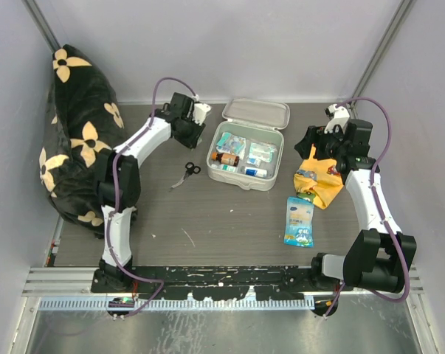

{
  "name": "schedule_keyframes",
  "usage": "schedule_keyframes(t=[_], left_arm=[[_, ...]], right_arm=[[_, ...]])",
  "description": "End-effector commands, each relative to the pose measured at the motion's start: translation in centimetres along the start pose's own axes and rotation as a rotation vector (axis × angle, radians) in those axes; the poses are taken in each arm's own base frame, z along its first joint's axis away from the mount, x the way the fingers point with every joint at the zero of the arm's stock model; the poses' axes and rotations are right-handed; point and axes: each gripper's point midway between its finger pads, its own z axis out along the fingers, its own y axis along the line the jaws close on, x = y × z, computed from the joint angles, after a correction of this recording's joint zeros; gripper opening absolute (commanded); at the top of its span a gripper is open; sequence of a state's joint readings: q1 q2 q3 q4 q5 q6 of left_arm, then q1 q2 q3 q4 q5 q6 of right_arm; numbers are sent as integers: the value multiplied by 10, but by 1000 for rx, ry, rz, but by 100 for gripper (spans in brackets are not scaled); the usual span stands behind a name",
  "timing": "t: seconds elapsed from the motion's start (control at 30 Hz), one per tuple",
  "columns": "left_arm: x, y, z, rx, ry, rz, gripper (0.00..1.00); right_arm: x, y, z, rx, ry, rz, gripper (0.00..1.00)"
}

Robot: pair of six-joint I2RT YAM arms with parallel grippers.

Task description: Organize the medicine kit

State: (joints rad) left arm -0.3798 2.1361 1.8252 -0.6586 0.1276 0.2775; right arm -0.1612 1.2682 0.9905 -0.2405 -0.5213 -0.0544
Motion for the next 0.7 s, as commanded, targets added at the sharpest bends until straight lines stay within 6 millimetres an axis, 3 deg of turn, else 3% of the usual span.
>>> schedule_keyframes(t=[0.0,0.3,0.67], left_arm=[[-66,3,-53,-26,-212,45,31],[-102,-45,-76,71,-310,235,32],[-122,-125,-60,163,-313,480,31]], right_arm=[[-21,4,-6,-13,-60,-44,78],[-21,3,-5,-11,-58,-43,79],[-22,2,-7,1,-62,-48,79]])
